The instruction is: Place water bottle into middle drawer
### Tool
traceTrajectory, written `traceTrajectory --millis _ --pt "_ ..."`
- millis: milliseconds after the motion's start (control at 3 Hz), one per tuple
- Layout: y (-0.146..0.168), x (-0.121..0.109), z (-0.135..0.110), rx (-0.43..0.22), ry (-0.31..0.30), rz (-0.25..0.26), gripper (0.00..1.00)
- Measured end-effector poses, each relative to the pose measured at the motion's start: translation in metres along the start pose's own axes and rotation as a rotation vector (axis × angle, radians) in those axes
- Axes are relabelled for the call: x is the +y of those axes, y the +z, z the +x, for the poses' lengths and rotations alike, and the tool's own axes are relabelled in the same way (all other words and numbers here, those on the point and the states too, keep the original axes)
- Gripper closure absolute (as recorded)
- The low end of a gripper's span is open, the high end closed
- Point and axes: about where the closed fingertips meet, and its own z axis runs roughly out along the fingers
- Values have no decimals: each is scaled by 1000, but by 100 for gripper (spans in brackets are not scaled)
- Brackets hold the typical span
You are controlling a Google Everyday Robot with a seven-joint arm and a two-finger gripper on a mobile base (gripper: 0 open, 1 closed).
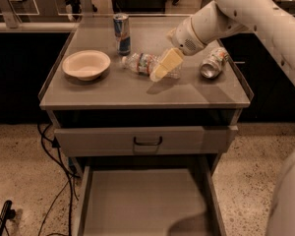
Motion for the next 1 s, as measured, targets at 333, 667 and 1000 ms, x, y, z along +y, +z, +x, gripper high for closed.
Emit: traceTrajectory --millis 333,667,1000 --pt "12 -5 11 12 20 -24 0" --pt "27 -4 30 18 50 -53 0" --pt "28 -4 31 18 51 -54 0"
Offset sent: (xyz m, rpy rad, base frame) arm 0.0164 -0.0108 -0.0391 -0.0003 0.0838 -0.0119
